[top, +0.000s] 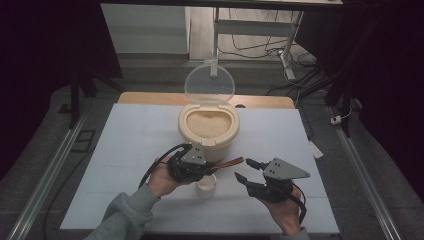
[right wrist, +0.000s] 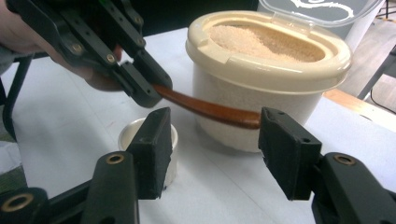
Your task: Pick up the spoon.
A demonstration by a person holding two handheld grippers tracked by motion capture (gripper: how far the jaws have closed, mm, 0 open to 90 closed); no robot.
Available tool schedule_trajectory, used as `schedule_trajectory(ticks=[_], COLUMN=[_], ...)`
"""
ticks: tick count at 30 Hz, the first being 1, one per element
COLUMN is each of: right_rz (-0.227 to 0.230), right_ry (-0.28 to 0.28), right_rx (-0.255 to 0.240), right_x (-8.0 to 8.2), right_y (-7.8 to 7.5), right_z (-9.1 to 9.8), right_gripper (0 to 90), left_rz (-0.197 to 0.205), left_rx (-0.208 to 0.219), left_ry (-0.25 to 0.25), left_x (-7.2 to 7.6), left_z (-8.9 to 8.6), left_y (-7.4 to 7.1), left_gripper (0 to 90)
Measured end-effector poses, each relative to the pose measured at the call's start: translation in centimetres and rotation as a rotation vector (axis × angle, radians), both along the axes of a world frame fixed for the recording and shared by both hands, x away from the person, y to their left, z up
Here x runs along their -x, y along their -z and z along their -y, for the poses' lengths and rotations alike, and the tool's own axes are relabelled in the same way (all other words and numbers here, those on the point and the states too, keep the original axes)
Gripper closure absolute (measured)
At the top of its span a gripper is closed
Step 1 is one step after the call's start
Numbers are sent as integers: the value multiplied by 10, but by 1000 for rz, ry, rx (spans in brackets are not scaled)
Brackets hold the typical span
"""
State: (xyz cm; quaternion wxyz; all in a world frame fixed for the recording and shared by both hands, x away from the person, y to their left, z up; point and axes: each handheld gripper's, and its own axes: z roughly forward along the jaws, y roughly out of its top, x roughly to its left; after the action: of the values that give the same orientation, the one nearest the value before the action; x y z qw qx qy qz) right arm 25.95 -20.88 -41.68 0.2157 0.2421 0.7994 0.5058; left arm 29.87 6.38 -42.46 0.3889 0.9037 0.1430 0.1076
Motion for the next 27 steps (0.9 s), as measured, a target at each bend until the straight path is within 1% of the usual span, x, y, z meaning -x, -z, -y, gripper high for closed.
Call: schedule_trajectory(ticks=[2, 4, 6, 7, 9, 11, 13, 15, 18, 19, 21, 24, 26, 27], right_rz=[-1, -8, 9, 18, 13, 15, 2, -11, -34, -43, -67, -88, -103, -107], right_ry=[5, -14, -7, -10, 8, 30, 43, 55, 73, 82, 83, 92, 117, 124], right_rx=[-15, -49, -32, -39, -70, -88, -106, -135, -201, -213, -239, -263, -263, -271], right_x=[1, 1, 3, 3, 2, -1, -4, -7, -9, -10, -12, -13, -14, -14], right_y=[0, -1, -1, -1, 0, 2, 5, 8, 10, 11, 12, 13, 14, 15], right_z=[1, 2, 2, 3, 5, 6, 4, 3, 4, 4, 4, 1, -1, -1], right_gripper=[444, 443, 441, 441, 438, 424, 399, 377, 363, 354, 349, 345, 341, 342], left_rz=[-5, -13, -12, -10, -10, -12, -7, 5, 16, 18, 19, 32, 37, 44], left_rx=[-7, 1, -2, 2, 13, 31, 47, 60, 62, 63, 76, 73, 70, 67], left_ry=[-18, -42, -59, -67, -75, -85, -92, -97, -96, -97, -100, -100, -93, -93], left_x=[-2, -4, -5, -5, -4, -3, -2, 0, 2, 3, 4, 5, 6, 7], left_z=[-1, -4, -6, -7, -10, -12, -14, -14, -14, -14, -13, -9, -6, -5], left_y=[4, 8, 10, 10, 9, 8, 6, 5, 5, 5, 5, 7, 8, 8], left_gripper=[792, 793, 795, 795, 796, 797, 797, 797, 798, 797, 798, 798, 798, 798])
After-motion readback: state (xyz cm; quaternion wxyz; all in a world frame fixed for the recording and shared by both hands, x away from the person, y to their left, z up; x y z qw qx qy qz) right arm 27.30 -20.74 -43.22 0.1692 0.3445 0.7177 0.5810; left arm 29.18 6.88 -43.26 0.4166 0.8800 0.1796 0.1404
